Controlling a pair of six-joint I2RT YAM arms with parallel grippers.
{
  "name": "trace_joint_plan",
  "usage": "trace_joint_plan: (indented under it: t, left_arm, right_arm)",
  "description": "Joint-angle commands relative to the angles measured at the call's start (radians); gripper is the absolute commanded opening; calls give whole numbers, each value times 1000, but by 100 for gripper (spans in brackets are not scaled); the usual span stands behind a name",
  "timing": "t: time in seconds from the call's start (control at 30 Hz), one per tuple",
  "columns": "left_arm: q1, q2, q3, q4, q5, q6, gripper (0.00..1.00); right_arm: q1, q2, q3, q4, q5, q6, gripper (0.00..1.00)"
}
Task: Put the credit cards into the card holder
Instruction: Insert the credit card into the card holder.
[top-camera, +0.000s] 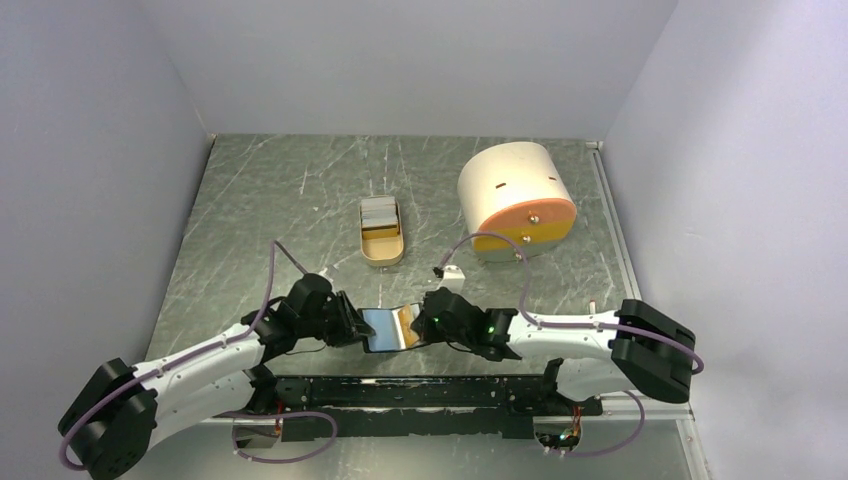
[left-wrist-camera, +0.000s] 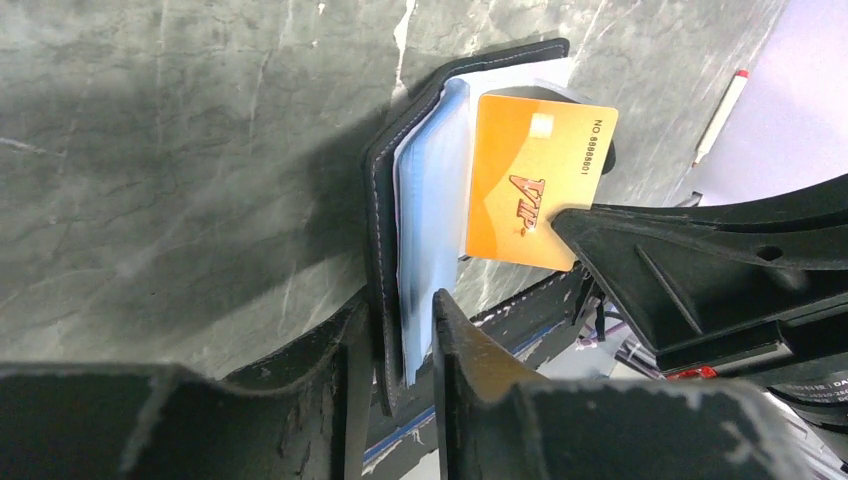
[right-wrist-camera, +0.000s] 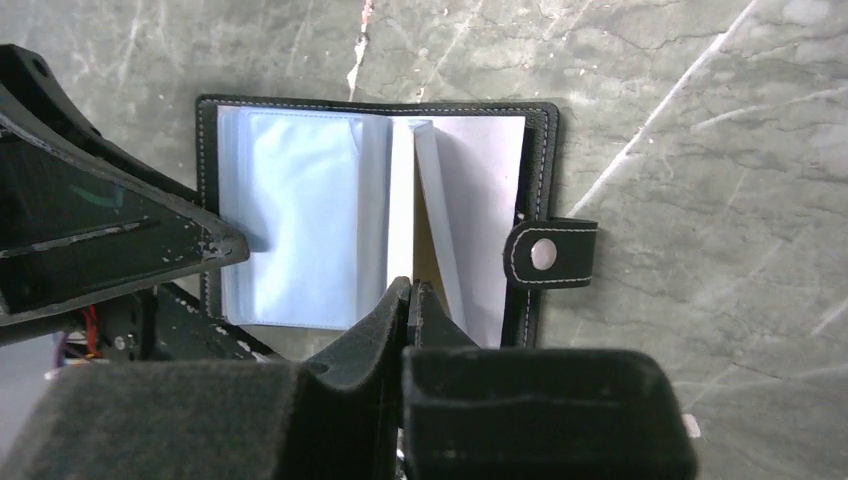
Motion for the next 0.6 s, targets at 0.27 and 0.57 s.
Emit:
trace_joint_plan:
  t: [0.27, 0.57]
  left_arm:
    - [6, 31, -9, 0, -16, 36, 9]
    - [3, 146, -42, 186, 114, 50, 9]
  right_arm:
    - [-100, -82, -172, 221, -138, 126, 0]
    - [-103, -116, -281, 359, -165, 203, 0]
